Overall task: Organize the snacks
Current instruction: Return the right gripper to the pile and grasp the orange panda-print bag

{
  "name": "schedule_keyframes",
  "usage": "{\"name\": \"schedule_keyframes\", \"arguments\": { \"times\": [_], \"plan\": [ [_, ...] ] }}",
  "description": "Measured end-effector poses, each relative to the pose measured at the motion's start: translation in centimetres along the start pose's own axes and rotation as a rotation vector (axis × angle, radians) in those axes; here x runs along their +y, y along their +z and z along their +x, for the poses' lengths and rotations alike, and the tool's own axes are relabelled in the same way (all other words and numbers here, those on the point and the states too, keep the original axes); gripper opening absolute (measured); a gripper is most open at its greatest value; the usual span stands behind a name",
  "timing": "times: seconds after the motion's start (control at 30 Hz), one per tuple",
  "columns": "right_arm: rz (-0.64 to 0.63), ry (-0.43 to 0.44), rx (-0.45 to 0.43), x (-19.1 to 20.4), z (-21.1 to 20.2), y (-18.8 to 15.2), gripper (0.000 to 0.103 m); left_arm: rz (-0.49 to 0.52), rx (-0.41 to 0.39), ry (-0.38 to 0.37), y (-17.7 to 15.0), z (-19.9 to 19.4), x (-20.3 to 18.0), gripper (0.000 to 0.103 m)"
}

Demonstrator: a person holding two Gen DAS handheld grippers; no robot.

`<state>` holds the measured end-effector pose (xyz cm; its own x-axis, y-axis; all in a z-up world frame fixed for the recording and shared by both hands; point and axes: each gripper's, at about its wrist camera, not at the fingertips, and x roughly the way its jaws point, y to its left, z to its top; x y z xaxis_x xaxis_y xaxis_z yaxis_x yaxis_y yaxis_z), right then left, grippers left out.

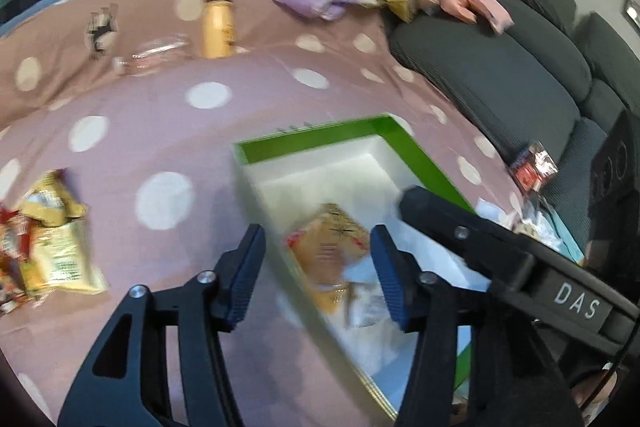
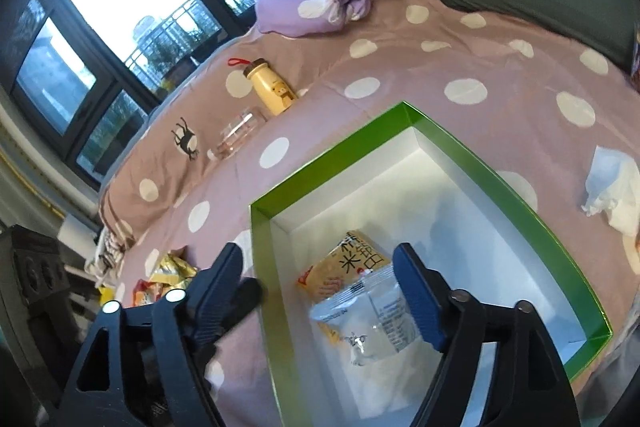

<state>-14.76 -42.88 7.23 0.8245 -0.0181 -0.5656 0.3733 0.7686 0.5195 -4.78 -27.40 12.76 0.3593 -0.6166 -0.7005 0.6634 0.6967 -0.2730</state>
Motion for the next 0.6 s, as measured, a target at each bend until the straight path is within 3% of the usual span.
{"name": "schedule_keyframes", "arguments": {
  "times": [0.13,0.33,0.6],
  "plan": [
    [-0.073,0.009,-0.003,2.5,0.0,-0.6,0.089,-0.081,-0.037,0.084,-0.3,-3.0,4.2,0.067],
    [-0.181,0.089,0.023,7.8,0.3,-2.0,0.091,-0.213,-0.098,0.224,-1.7,-7.9,11.2,0.076],
    [-0.309,0.319,0.186,17.5,3.5,-4.2,0.091,-0.442,-0.132,0.378,-4.9,-13.2,21.6,0.077]
  ]
}}
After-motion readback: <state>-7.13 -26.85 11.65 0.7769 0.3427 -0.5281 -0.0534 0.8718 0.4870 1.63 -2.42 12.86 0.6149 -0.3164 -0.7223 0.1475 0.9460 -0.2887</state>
